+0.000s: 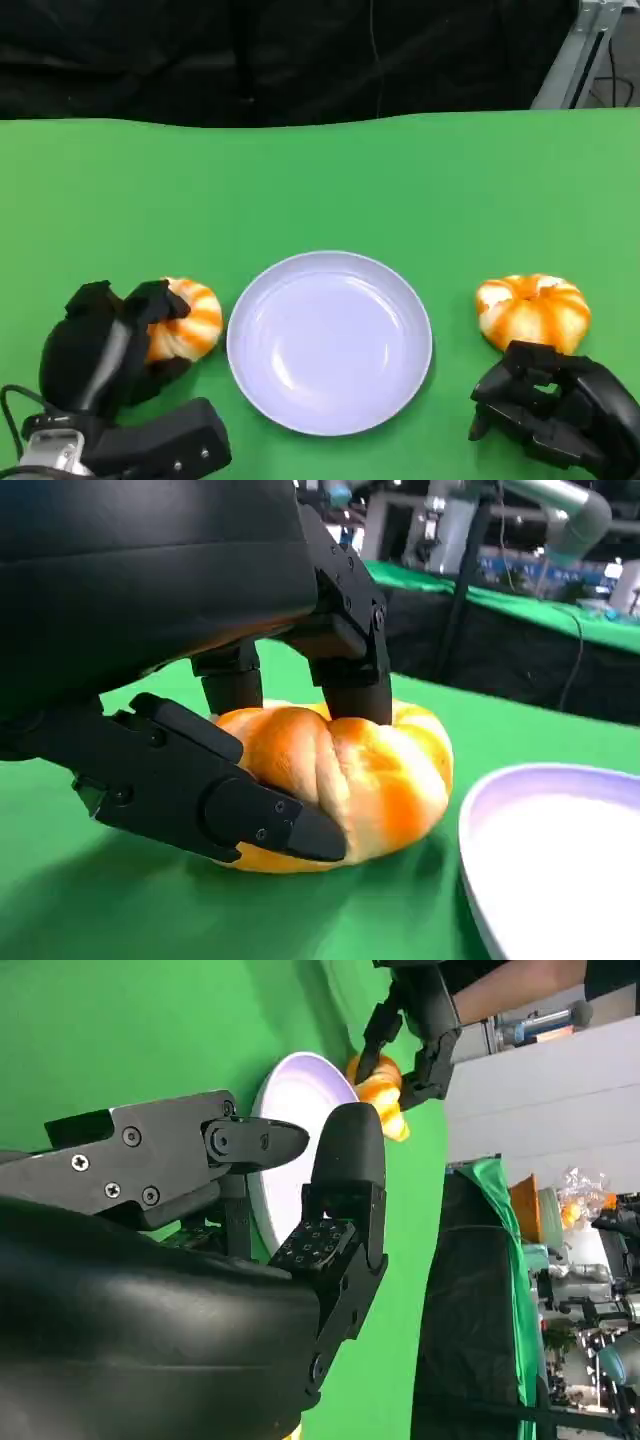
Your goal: Grasp the bread from the table and place it into the plate.
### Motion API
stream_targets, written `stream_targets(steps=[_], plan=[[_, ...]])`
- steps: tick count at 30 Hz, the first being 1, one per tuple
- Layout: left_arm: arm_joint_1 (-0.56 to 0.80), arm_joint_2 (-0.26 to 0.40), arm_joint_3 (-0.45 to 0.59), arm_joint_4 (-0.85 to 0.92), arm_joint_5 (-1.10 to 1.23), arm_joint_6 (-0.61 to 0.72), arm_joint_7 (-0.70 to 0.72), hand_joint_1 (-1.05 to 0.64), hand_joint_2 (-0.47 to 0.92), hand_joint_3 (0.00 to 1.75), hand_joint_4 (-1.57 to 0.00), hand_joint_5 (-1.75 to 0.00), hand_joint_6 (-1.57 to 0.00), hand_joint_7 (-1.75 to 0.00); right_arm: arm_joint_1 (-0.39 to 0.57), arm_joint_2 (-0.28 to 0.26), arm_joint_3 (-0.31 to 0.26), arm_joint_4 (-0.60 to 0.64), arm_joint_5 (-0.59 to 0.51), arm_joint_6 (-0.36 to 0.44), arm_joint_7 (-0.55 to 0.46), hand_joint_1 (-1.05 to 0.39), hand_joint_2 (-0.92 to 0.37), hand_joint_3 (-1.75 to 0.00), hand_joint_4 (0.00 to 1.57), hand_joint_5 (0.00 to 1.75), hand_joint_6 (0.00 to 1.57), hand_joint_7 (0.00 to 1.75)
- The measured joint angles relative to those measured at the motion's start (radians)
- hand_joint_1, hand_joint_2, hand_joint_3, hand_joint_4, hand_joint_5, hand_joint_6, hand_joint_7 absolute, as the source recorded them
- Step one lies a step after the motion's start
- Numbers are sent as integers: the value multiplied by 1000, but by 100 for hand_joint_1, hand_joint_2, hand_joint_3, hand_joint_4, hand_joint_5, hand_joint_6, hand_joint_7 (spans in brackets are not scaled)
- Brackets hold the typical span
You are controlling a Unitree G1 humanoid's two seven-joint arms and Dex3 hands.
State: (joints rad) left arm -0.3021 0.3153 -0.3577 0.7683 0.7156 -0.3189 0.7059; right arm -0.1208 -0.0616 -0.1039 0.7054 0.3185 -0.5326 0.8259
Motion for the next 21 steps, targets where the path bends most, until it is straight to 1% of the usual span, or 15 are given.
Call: stream_targets(steps=[4,7,13,17,21], plan=[[14,1,9,-44,1,16,13,-3,92,16,-48,-174,-62,-140,-1,1,0,0,-1,1,-1,-6,-88,-35,64,140,77,96],[28,4,19,-84,3,36,19,-3,92,14,-48,-173,-65,-135,-1,1,0,0,-4,1,-7,-6,-88,-37,64,141,77,96],[70,27,51,-197,17,70,20,-4,92,15,-50,-174,-67,-137,-1,2,1,-3,-6,1,-18,-5,-87,-38,64,142,77,97],[105,32,63,-285,21,71,16,-3,92,16,-56,-166,-70,-133,-1,2,2,-5,-7,2,-19,-3,-88,-38,63,142,76,98],[129,35,68,-356,28,60,11,-3,92,20,-60,-158,-77,-119,-1,2,3,-6,-7,5,-17,-2,-89,-39,62,143,75,98]])
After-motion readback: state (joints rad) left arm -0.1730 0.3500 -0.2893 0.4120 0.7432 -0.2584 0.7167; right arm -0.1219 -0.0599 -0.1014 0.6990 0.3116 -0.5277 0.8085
